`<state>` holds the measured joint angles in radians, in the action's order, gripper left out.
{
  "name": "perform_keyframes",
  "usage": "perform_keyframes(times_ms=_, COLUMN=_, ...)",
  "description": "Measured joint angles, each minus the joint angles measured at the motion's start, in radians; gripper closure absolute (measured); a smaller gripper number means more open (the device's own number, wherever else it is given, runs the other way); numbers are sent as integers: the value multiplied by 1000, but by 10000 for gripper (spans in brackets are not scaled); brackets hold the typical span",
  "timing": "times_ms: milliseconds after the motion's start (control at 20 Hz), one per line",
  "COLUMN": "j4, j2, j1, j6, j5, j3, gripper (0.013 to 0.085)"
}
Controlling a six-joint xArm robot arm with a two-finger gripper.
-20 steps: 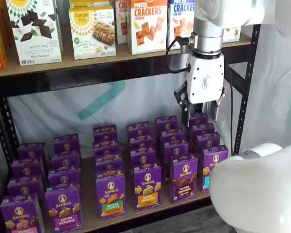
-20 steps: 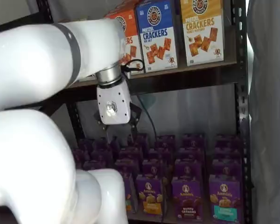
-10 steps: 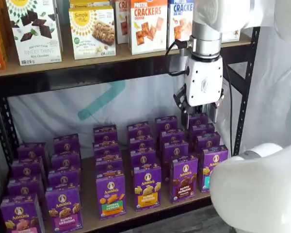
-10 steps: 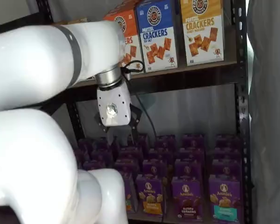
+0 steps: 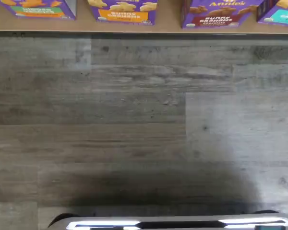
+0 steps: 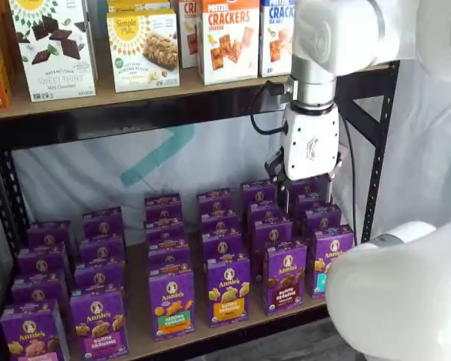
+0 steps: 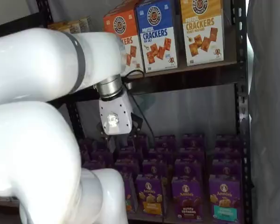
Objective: Pick up the purple box with a brown patch in the center, on the bottom shelf, the fifth box from the left
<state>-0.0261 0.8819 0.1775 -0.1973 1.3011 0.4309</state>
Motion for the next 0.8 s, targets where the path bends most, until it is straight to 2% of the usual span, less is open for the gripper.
perform_keyframes(times_ms=450, j4=11, j2=-57, j1=-14, j6=15, j5=-106, j3=-56, gripper=130)
perform_keyframes(times_ms=800, j4=21, j2=-134, j1=-30, j6=34, j5=-220, j3=-103, gripper=130)
